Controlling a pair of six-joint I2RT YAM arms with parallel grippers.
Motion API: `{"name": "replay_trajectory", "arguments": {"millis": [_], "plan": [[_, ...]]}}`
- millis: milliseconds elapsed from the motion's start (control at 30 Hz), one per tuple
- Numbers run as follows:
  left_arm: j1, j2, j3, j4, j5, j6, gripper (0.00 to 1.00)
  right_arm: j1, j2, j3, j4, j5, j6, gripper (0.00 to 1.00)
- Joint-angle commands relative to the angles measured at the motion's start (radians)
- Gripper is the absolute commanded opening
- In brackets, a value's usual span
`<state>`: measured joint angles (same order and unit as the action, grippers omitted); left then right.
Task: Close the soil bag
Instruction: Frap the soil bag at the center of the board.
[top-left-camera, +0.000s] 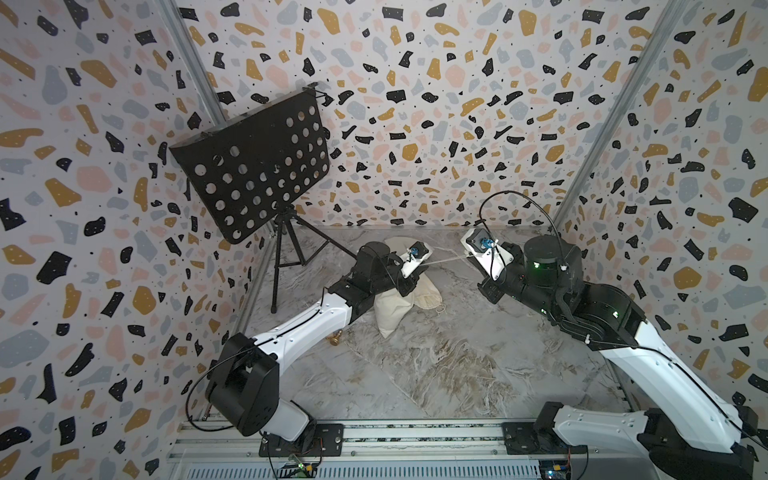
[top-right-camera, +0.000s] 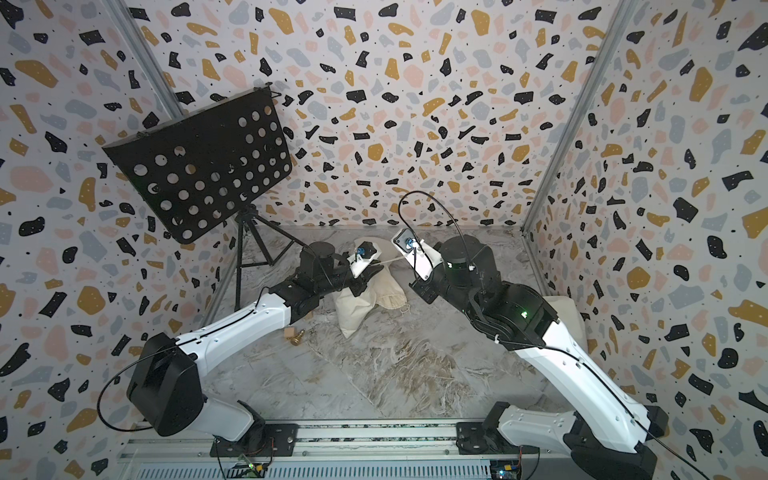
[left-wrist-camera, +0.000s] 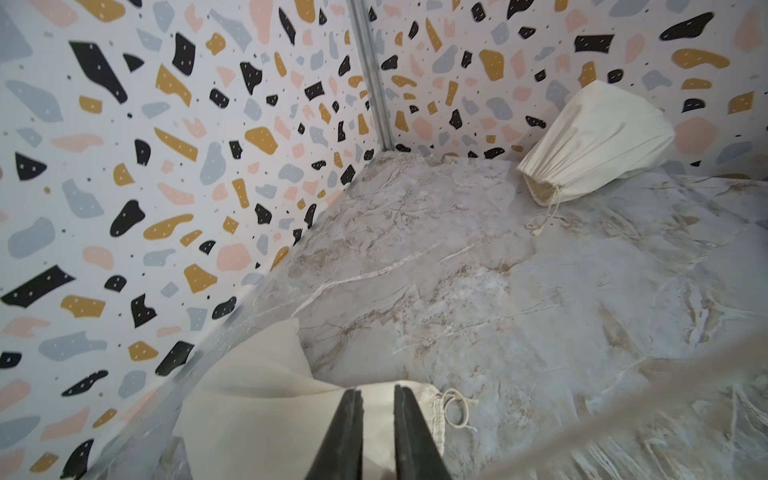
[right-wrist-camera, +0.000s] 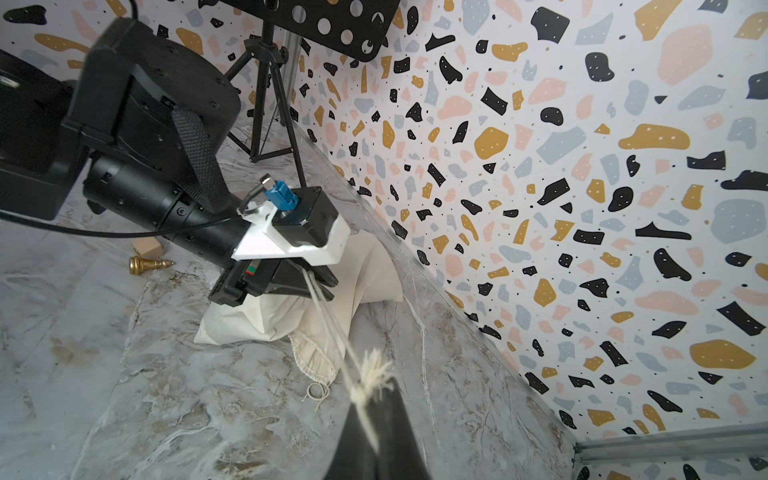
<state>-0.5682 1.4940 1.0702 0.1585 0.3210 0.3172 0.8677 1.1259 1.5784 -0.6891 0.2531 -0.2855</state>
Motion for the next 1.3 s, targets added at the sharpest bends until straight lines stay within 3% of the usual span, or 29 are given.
{"name": "replay_trajectory", "arguments": {"millis": [0,100,333,433,600,700,800,900,1033,1133,1200,1267], "plan": [[0.084,0.069,-0.09,-0.149,-0.165,-0.058,0.21,-0.003,-0.149,0.063,0.152,0.09,-0.011,0.0],[0.092,0.089,-0.098,-0.14,-0.163,-0.072,0.23,-0.003,-0.16,0.061,0.154,0.102,-0.015,0.0],[0.136,0.083,-0.108,-0.155,-0.233,-0.126,0.16,-0.003,-0.195,0.044,0.169,0.169,-0.034,0.0],[0.176,0.044,-0.109,-0.183,-0.278,-0.153,0.02,-0.003,-0.198,0.034,0.178,0.164,-0.034,0.0],[0.225,-0.07,-0.081,-0.27,-0.506,-0.195,0.0,-0.004,-0.145,0.023,0.187,0.21,-0.047,0.0],[0.213,-0.125,-0.08,-0.318,-0.556,-0.214,0.0,-0.025,-0.109,-0.026,0.193,0.217,-0.03,0.0],[0.165,-0.163,-0.122,-0.308,-0.565,-0.24,0.0,-0.06,-0.091,-0.152,0.205,0.19,0.039,0.0],[0.154,-0.214,-0.18,-0.261,-0.548,-0.274,0.0,-0.089,-0.11,-0.386,0.292,0.156,0.144,0.0],[0.147,-0.265,-0.194,-0.252,-0.496,-0.259,0.0,-0.102,-0.126,-0.725,0.536,0.036,0.254,0.0],[0.108,-0.271,-0.196,-0.262,-0.477,-0.225,0.0,-0.102,-0.114,-0.895,0.729,-0.059,0.295,0.0],[0.085,-0.262,-0.195,-0.269,-0.465,-0.204,0.0,-0.102,-0.104,-0.957,0.805,-0.109,0.301,0.1],[0.062,-0.246,-0.188,-0.276,-0.459,-0.195,0.0,-0.102,-0.095,-0.979,0.845,-0.146,0.286,0.25]]}}
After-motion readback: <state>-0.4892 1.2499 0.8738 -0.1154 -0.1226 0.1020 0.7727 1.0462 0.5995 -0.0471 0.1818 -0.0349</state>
